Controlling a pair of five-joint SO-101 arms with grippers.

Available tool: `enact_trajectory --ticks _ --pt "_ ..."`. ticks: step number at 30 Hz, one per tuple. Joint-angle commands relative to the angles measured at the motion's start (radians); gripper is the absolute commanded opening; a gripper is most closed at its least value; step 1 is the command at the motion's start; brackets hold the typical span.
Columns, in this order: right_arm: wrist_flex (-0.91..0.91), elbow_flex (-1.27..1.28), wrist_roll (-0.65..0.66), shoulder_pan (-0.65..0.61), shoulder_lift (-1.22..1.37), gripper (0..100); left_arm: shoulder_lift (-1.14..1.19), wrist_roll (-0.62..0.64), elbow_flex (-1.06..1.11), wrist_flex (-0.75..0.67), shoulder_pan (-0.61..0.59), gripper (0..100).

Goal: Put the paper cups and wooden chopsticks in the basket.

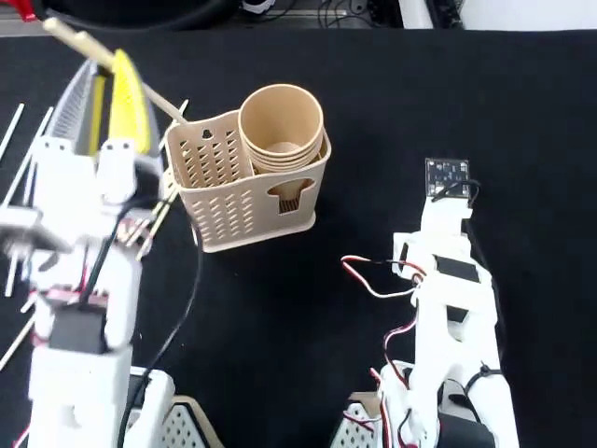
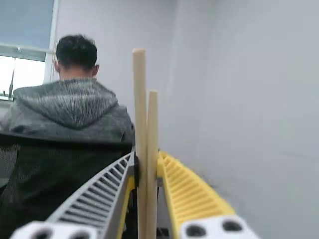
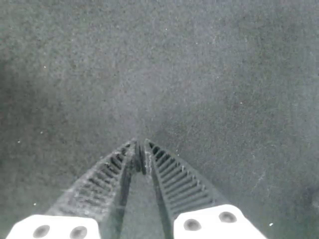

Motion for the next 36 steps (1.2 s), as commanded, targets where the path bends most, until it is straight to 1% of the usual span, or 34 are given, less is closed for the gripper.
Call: enact_trajectory --ticks 1,8,10,14,15,17,18,22,24,26,31,34,36 --pt "-0.017 -0.005 0.006 -0.003 -0.002 2.1 0.114 -0.002 -0.001 -0.041 0.004 3" --pt "-0.017 -0.005 0.006 -0.003 -0.002 2.1 0.163 -0.002 0.01 -0.04 0.004 3" --pt "-0.017 -0.005 0.006 -0.003 -0.002 2.1 0.163 -0.003 0.005 -0.015 0.005 3" --pt "-0.017 -0.005 0.006 -0.003 -0.002 2.1 0.163 -0.009 0.001 0.086 0.005 4" --pt "-0.017 -0.005 0.006 -0.003 -0.002 2.1 0.163 -0.009 0.001 0.127 0.004 8" --pt "-0.017 -0.005 0.006 -0.003 -0.002 2.1 0.163 -0.003 -0.021 0.216 0.004 18" --pt "-0.017 -0.005 0.006 -0.003 -0.002 2.1 0.163 -0.003 -0.039 0.253 0.004 21" --pt "-0.017 -0.005 0.006 -0.003 -0.002 2.1 0.164 -0.011 -0.134 0.387 0.004 21" --pt "-0.017 -0.005 0.006 -0.003 -0.002 2.1 0.164 -0.012 -0.213 0.482 -0.001 21" --pt "-0.017 -0.005 0.006 -0.003 -0.002 2.1 0.173 -0.054 -0.309 0.609 -0.004 21" --pt "-0.017 -0.005 0.006 -0.003 -0.002 2.1 0.292 -0.196 -0.608 1.014 -0.018 20" --pt "-0.017 -0.005 0.006 -0.003 -0.002 2.1 0.396 -0.256 -0.771 1.237 -0.113 20" --pt "-0.017 -0.005 0.006 -0.003 -0.002 2.1 0.466 -0.302 -0.849 1.336 -0.199 20"
